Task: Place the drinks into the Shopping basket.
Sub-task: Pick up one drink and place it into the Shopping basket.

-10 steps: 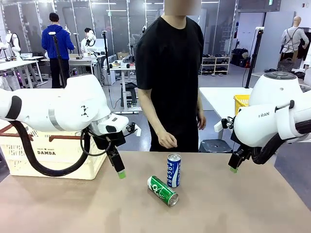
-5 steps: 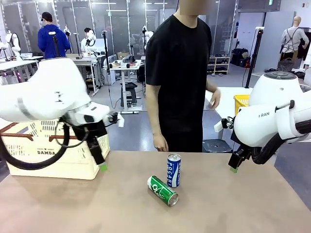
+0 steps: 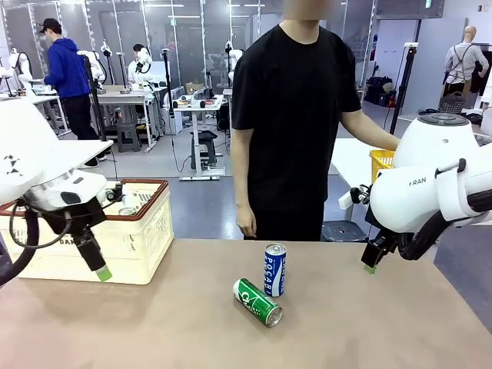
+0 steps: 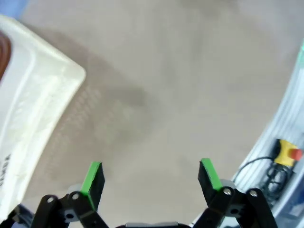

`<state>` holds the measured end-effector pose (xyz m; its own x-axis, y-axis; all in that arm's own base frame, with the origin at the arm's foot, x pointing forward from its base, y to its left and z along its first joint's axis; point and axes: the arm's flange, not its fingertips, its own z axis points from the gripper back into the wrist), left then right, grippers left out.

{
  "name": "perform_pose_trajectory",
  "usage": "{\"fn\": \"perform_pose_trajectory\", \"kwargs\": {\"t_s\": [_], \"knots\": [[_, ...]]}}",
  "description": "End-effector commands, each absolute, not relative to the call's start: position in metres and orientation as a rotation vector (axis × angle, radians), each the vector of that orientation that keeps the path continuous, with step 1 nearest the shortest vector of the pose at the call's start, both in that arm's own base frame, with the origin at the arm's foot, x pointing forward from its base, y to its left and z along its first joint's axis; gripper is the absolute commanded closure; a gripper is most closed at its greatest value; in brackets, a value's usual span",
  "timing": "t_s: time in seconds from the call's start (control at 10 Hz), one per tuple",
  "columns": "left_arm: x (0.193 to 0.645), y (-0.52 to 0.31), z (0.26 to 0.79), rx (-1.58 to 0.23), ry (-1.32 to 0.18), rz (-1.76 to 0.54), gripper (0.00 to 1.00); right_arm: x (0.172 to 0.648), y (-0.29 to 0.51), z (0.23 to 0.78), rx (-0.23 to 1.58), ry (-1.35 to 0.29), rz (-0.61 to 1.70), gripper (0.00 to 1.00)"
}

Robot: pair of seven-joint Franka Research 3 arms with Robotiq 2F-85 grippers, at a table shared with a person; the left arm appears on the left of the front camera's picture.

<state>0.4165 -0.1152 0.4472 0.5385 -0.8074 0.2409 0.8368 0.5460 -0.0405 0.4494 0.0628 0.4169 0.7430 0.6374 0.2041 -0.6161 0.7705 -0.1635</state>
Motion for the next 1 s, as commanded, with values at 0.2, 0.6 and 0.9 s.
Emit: {"fn": "perform_pose_trajectory", "kwargs": {"t_s": [0.2,0.6,0.9], "knots": [[0.415,-0.103,0.434,-0.122,-0.218,-0.91,0.0,0.448,0.063,0.418,-0.082,-0.253,0.686,0.07],[0.417,-0.101,0.435,-0.148,-0.204,-0.906,0.0,0.448,0.063,0.418,-0.082,-0.253,0.686,0.07],[0.417,-0.101,0.435,-0.148,-0.204,-0.906,0.0,0.448,0.063,0.418,-0.082,-0.253,0.686,0.07]]}}
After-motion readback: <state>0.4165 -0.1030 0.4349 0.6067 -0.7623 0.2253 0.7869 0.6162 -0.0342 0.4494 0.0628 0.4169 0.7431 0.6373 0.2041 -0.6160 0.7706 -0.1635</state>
